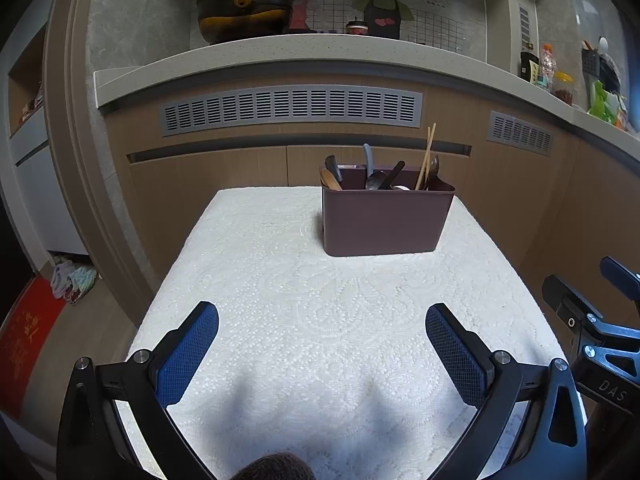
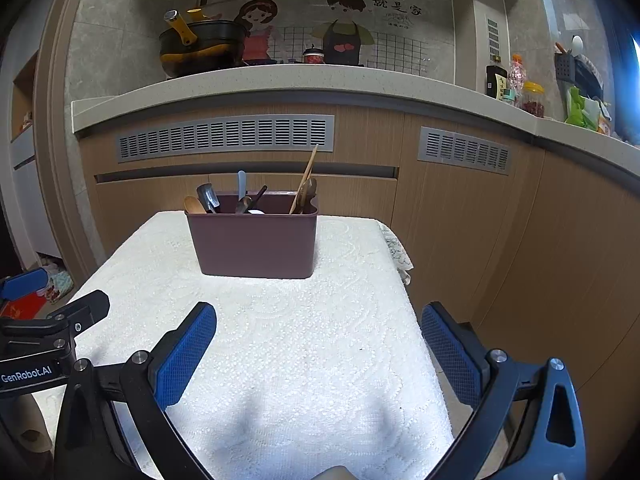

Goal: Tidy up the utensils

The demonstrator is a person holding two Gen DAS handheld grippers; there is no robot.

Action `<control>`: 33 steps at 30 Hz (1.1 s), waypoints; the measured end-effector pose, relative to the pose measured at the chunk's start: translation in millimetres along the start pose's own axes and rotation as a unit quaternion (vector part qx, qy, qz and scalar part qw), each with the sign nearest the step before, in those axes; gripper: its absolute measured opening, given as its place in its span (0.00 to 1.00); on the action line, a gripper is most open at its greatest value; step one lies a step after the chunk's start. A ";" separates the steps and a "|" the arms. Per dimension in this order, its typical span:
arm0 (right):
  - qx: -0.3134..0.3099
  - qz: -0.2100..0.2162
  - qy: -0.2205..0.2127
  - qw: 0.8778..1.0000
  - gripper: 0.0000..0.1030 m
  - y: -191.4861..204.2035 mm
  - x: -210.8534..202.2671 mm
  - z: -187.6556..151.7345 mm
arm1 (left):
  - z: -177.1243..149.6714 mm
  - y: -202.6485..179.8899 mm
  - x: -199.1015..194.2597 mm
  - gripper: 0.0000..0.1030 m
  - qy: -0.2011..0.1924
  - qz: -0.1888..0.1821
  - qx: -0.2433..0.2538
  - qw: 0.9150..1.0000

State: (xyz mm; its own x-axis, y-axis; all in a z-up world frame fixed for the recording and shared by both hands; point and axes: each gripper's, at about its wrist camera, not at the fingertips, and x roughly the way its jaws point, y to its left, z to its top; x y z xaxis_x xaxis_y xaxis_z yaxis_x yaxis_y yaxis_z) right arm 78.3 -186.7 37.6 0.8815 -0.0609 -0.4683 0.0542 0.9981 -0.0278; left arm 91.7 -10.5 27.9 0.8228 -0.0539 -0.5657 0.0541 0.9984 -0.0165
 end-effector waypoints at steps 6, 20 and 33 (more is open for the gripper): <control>-0.001 0.001 0.000 1.000 0.99 0.6 -0.5 0.7 | 0.4 0.0 0.3 1.00 0.002 -0.001 0.000 1.000; 0.000 -0.001 -0.002 1.000 0.99 -0.7 -2.1 2.6 | 0.3 -2.6 1.0 1.00 0.005 -0.004 -0.001 1.000; -0.002 0.000 -0.003 1.000 0.99 -0.6 -1.8 2.1 | -0.8 -2.9 0.9 1.00 0.006 -0.005 -0.001 1.000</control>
State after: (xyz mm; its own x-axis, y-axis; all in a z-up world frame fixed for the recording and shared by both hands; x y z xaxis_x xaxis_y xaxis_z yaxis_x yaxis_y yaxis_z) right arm 77.6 -187.2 40.3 0.8840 -0.0608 -0.4634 0.0525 0.9981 -0.0307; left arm 91.9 -13.4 26.8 0.8153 -0.0642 -0.5755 0.0611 0.9978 -0.0246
